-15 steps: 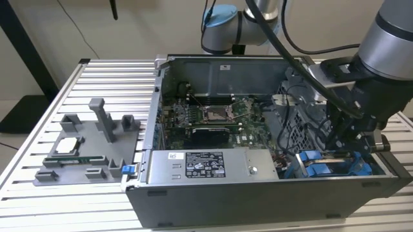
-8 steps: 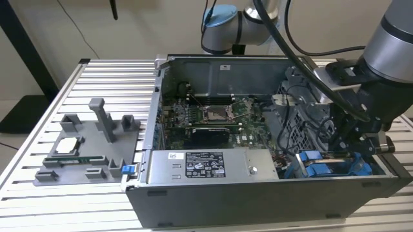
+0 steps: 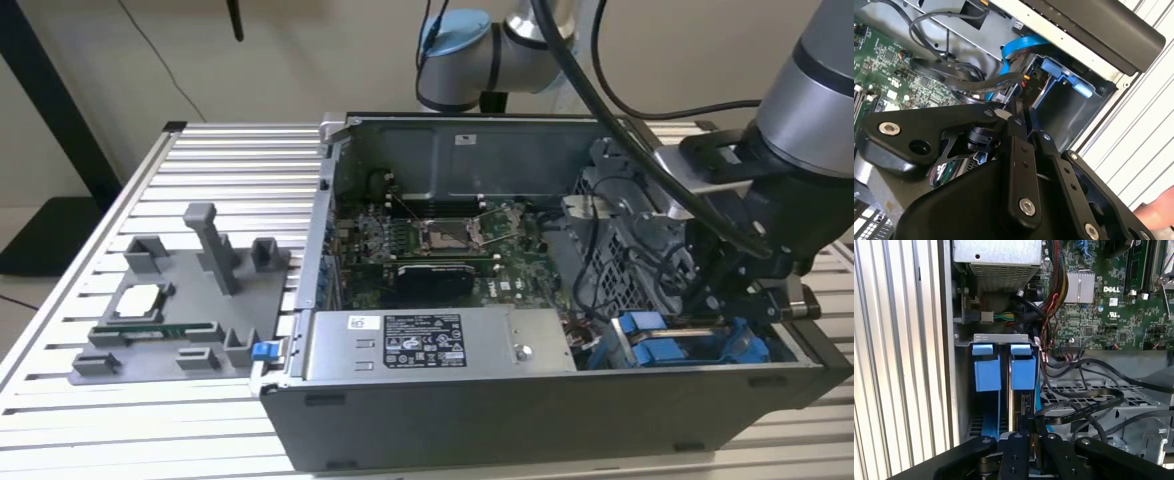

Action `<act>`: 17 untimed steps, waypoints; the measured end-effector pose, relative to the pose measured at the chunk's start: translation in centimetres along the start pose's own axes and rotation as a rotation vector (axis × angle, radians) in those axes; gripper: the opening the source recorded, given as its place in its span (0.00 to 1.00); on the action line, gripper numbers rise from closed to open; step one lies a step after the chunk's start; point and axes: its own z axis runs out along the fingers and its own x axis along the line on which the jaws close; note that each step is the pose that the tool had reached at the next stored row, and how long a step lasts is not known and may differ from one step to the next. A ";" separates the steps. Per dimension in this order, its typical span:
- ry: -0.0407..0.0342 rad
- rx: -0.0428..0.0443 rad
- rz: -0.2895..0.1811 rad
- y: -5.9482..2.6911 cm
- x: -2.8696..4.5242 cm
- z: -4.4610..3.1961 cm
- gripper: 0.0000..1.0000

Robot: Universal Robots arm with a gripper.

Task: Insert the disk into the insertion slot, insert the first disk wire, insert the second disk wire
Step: 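Insert the second disk wire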

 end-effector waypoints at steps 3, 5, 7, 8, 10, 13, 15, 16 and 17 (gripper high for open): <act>-0.0002 0.0000 0.000 0.01 0.01 0.10 0.00; -0.0001 0.0000 0.000 0.01 0.02 0.17 0.00; -0.0001 0.0000 0.000 0.01 0.02 0.22 0.00; 0.0000 0.0000 0.000 0.01 0.03 0.22 0.00; -0.0001 0.0000 0.000 0.02 0.03 0.24 0.00; -0.0001 0.0000 0.000 -0.03 0.03 0.26 0.00; -0.0001 0.0000 0.000 -0.07 0.03 0.28 0.00; -0.0001 0.0000 0.000 -0.08 0.03 0.29 0.00; 0.0000 0.0000 0.000 -0.08 0.03 0.30 0.00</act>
